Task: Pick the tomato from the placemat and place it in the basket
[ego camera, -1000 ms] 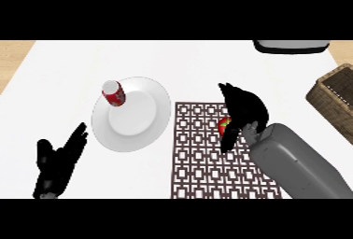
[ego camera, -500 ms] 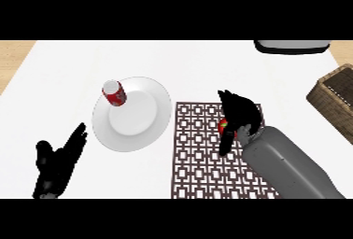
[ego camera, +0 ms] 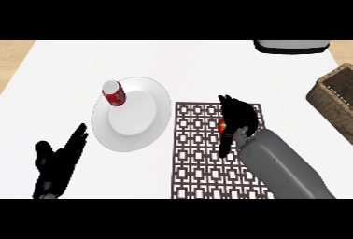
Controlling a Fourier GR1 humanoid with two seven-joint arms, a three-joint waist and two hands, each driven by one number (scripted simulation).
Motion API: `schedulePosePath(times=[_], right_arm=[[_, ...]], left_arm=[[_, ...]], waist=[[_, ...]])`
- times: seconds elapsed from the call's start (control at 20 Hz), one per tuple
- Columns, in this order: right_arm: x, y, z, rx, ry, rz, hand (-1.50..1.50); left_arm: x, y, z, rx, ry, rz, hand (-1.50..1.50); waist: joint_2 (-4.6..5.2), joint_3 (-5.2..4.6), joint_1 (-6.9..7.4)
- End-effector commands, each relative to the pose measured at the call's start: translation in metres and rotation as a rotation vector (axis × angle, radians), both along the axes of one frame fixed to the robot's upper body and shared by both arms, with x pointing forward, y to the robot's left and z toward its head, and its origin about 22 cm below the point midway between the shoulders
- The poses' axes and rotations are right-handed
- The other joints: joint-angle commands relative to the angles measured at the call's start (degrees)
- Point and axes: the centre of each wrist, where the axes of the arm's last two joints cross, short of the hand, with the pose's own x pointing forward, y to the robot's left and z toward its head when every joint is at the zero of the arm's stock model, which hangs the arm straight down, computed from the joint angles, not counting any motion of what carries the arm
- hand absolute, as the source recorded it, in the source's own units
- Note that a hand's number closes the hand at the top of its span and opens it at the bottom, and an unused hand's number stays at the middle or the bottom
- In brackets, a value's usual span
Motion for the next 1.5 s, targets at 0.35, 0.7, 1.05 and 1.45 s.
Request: schedulePosePath(times=[0.35, 0.7, 1.05, 1.45], right_arm=[[0.002, -0.002, -0.023, 0.002, 0.019, 0.012, 1.50], [0.001, 0.014, -0.016, -0.104, -0.051, 0.130, 1.50], [-0.053, -0.015, -0.030, -0.068, -0.088, 0.373, 1.50], [-0.119, -0.057, 0.023, 0.035, -0.257, 0.830, 1.50]], left_arm=[[-0.002, -0.001, -0.026, 0.000, 0.140, 0.017, 0.00], [-0.014, 0.007, -0.012, 0.021, 0.127, 0.026, 0.00], [-0.025, 0.004, -0.026, 0.001, 0.145, 0.056, 0.00], [-0.043, 0.028, -0.021, 0.007, 0.161, 0.155, 0.00]], waist=[[0.60, -0.74, -0.13], [0.44, -0.71, 0.30], [-0.23, -0.76, -2.10], [-1.90, -0.69, -7.43]])
